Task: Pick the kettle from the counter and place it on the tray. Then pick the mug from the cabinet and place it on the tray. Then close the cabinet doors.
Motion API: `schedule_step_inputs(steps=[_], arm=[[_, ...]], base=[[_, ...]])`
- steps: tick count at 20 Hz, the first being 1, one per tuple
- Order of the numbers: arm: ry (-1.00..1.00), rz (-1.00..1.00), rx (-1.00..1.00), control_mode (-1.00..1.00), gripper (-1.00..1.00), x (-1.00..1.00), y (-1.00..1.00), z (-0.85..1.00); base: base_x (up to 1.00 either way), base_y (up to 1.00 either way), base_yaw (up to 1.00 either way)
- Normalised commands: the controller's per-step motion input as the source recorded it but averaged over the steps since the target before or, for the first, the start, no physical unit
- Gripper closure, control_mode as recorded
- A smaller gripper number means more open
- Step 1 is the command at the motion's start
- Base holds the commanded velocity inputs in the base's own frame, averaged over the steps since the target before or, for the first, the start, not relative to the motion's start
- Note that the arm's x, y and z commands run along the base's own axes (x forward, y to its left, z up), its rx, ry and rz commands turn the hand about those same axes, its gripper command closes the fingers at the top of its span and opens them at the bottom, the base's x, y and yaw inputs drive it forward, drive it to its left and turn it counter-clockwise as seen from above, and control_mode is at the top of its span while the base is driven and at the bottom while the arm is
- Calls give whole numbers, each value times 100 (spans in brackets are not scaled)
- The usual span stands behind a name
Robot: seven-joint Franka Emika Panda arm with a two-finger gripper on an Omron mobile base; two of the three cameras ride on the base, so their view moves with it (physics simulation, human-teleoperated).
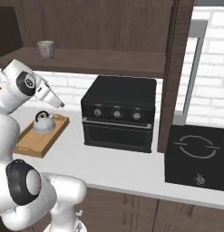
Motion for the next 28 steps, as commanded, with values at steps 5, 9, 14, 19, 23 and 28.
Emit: schedule_step_inputs(steps=[5, 9, 14, 19, 23, 28], arm=[[-7, 29, -2, -100, -100, -22, -44, 47], [-11, 39, -7, -100, -100, -7, -20, 49], [-11, 41, -8, -100, -100, 0, -3, 54], [-10, 42, -11, -100, -100, 0, 0, 55], [-1, 17, -6, -100, -100, 5, 19, 21], [0, 0, 0, -100, -100, 2, 9, 0]], base=[[0, 0, 0], [0, 0, 0], [0, 0, 0], [0, 0, 0], [0, 0, 0], [0, 0, 0]])
